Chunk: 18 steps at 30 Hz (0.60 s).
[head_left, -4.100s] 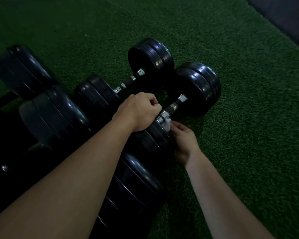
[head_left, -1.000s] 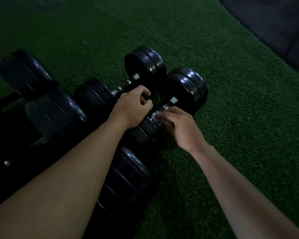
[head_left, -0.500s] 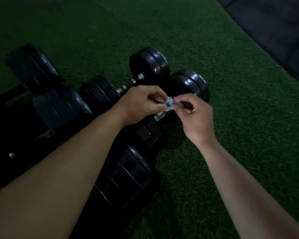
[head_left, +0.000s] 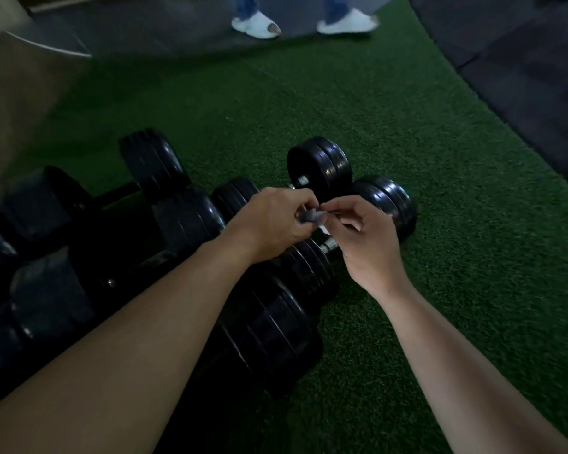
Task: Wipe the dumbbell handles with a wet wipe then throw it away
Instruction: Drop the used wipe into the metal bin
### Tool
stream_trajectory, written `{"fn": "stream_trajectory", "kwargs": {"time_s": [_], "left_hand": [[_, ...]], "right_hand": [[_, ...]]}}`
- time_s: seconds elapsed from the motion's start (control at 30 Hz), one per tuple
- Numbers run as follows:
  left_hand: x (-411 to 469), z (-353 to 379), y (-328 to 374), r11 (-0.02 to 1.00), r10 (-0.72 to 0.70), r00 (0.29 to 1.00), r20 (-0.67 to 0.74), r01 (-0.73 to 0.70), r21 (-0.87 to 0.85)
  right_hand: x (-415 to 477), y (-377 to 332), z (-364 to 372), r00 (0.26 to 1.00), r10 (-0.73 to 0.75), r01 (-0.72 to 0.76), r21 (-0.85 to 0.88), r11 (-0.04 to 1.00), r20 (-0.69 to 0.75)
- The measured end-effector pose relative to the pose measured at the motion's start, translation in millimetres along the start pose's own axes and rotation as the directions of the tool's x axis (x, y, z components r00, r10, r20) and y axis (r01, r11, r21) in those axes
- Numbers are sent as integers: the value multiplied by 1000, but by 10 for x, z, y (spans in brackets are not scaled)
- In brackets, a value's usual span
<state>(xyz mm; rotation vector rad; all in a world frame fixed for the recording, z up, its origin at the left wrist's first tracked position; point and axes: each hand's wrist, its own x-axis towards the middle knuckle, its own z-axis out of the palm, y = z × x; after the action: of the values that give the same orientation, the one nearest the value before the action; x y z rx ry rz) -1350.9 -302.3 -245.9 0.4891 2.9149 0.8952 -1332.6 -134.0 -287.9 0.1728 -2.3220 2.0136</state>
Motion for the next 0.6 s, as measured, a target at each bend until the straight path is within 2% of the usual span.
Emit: {"fn": "stream_trajectory", "kwargs": {"time_s": [0.13,0.27,0.37,0.47,0.6], "left_hand": [[-150,-279,82,987,-84,996,-15,85,139],[-327,-570,194,956,-203,979,-33,205,209],[-550,-831,377,932,-273,961,-53,277,233],[-805,-1162,619,909,-307,947,-97,322,265],[-1178,-1766,971,883,-394,912,-115,411,227]], "right_hand": [[-15,-347,94,997,-41,52,-193,980,62],[-55,-772,126,989,-35,90,-405,910,142],[-117,-1106,111,977,-3,125,-568,813,212],[-225,-1477,100,958,44,180,-716,675,282],[-352,-2155,96,927,99,256,-803,538,362]]}}
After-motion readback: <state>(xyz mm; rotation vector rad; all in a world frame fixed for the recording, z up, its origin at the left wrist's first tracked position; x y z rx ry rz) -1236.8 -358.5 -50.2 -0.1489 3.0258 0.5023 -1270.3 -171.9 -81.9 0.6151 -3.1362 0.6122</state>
